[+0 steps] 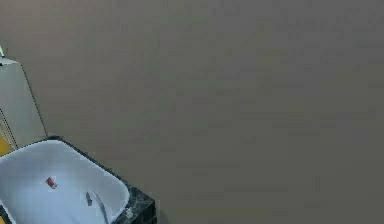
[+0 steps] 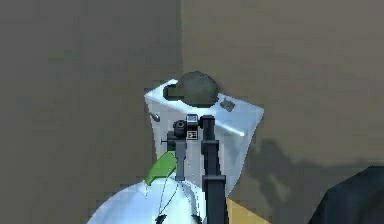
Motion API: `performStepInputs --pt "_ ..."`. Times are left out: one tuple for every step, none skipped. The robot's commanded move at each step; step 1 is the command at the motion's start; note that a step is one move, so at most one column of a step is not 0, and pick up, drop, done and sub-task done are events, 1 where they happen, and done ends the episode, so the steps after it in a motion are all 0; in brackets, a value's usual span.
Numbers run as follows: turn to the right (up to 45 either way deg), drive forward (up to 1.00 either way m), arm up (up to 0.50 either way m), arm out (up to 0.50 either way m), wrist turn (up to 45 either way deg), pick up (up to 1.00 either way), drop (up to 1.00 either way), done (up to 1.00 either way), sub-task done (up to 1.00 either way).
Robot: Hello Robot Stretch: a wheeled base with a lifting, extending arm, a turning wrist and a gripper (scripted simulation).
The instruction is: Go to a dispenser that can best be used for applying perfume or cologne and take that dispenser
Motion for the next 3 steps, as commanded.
performStepInputs --pt "0.0 0.00 0.00 0.00 45.0 0.00 0.00 0.00 0.00" --pt "0.0 0.00 0.00 0.00 45.0 0.00 0.00 0.00 0.00" --pt "0.0 0.00 0.00 0.00 18.0 0.00 0.00 0.00 0.00"
